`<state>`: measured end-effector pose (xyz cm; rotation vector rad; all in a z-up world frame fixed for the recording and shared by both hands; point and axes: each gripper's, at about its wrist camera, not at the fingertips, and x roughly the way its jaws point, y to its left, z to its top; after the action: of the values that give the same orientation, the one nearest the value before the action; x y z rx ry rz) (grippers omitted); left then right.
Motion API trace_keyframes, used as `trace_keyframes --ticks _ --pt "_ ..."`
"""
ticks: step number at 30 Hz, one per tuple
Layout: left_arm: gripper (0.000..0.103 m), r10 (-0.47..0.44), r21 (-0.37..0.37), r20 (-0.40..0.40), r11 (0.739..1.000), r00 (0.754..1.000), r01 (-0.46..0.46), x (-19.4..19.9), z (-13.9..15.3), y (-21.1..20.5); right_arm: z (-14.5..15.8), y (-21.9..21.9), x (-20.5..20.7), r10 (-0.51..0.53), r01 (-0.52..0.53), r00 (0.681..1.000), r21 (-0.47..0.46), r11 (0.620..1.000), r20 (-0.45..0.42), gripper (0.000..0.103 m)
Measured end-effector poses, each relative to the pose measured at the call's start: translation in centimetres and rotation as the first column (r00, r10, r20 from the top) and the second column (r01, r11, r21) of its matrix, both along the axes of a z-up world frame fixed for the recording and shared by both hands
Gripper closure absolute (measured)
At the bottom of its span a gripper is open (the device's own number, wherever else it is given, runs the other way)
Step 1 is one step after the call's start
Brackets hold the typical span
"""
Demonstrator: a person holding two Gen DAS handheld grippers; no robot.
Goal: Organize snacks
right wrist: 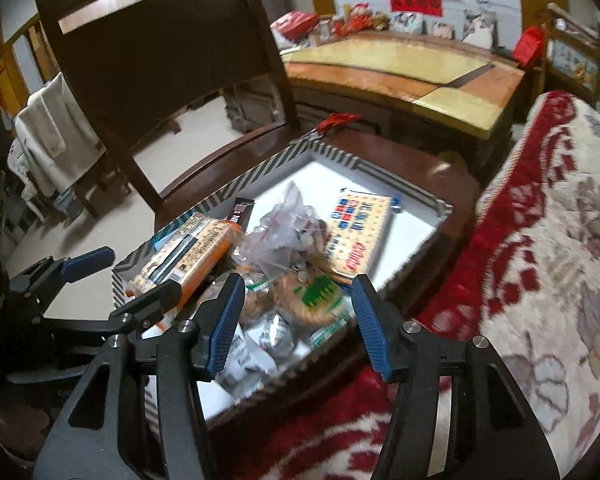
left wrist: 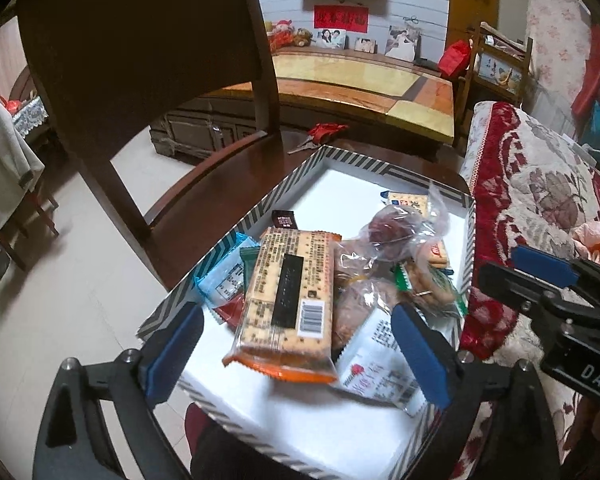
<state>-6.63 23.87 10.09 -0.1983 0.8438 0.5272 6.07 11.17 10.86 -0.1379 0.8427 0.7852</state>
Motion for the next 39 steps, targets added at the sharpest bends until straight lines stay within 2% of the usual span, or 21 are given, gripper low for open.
trace_keyframes --ticks 4,8,12,19,39 --pt "0.005 -0.001 0.017 0.005 1.000 1.000 0.001 -0.6 0.5 -0.9 0.5 -1.8 -1.3 -0.035 0.035 0.999 0.013 0.999 0.017 0.047" --pt "0.004 -0.006 0.002 0.030 1.000 1.000 0.006 -1.3 1.1 -1.9 0.7 -3.2 -2.2 -0.048 0.048 0.999 0.021 0.999 0.018 0.047" --pt "0.003 -0.021 0.027 0.037 0.999 0.999 0.020 -1.5 1.6 -3.1 0.6 -4.0 -3.2 -0.047 0.046 0.999 0.020 0.999 0.018 0.047" --pt "0.003 -0.045 0.013 0.048 0.999 0.998 0.044 -1.7 2.0 -4.1 0.5 -5.7 -3.8 -0.065 0.065 0.998 0.025 0.998 0.003 0.047" --pt "0.003 -0.065 0.038 0.060 0.997 0.996 0.063 -1.9 2.3 -5.2 1.0 -6.1 -4.4 -0.057 0.056 0.998 0.030 0.998 0.010 0.047"
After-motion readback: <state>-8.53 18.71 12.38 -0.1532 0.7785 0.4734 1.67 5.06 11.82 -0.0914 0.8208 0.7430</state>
